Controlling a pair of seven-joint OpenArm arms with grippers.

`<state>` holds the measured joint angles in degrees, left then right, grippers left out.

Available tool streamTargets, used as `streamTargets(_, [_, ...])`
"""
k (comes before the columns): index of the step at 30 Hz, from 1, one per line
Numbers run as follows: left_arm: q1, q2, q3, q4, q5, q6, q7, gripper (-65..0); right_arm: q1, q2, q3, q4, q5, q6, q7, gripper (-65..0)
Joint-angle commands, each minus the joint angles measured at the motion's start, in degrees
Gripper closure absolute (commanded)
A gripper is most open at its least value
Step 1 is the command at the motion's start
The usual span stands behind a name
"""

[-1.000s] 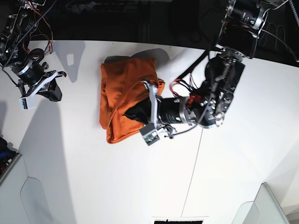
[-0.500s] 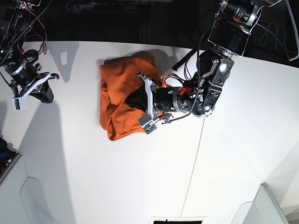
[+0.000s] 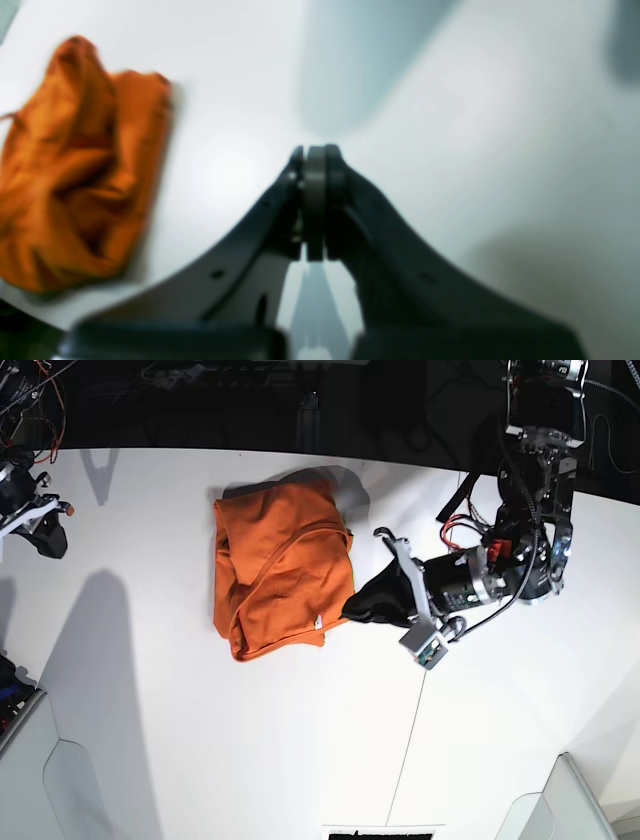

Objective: Layout the t-shirt on the table in an organized manner, then fold the t-shirt properly

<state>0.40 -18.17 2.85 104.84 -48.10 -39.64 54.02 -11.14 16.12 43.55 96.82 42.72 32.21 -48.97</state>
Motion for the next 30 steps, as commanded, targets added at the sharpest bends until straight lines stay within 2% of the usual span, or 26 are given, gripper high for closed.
streamTargets(1, [1.16,-0.76,-1.62,1.77,-2.1,-0.36,-1.03,-3.0,-0.72,1.27,0.42,1.14,1.88,0.81,1.09,0.0])
streamTargets(8, [17.59,-1.97,-11.06,6.08,-4.46,-0.36,0.9,-3.0,-9.68,3.74,0.35,1.14,3.69,0.83,-1.01,0.0])
streamTargets(13, [29.55,-1.97,-16.46,7.58,-3.89,-0.36,0.92,-3.0,-17.86,3.91,0.17,1.14,5.35,0.85,-1.03,0.0])
streamTargets(18, [37.92,-1.97,-15.19,5.84,4.26,-0.36,0.85,-3.0,-25.03,2.49,-2.27,1.11,6.14,1.49,-0.98,0.0])
streamTargets(22, [40.54,-1.95,-12.92,-1.6,9.62,-0.36,-0.92,-3.0,-29.22,2.27,-9.11,1.09,4.28,1.49,-0.39,0.0])
streamTargets(24, [40.76,-1.95,-11.37,-7.23,13.38,-0.36,-4.37,-3.0,-30.6,2.29,-13.6,0.98,2.29,1.49,0.87,0.0])
streamTargets(26, [40.52,-1.97,-9.44,-13.79,18.43,-0.36,-10.45,-3.0,-31.12,2.29,-18.34,0.48,-1.22,1.46,3.23,0.0])
streamTargets(28, [40.39,-1.97,-7.52,-20.65,24.5,-0.36,-20.0,-3.0,-31.1,2.29,-22.95,-0.2,-5.75,1.44,5.92,0.0])
streamTargets(30, [39.91,-1.97,-5.73,-27.43,31.3,-0.36,-32.2,-3.0,-31.1,2.29,-27.23,-1.05,-10.14,1.44,9.75,0.0])
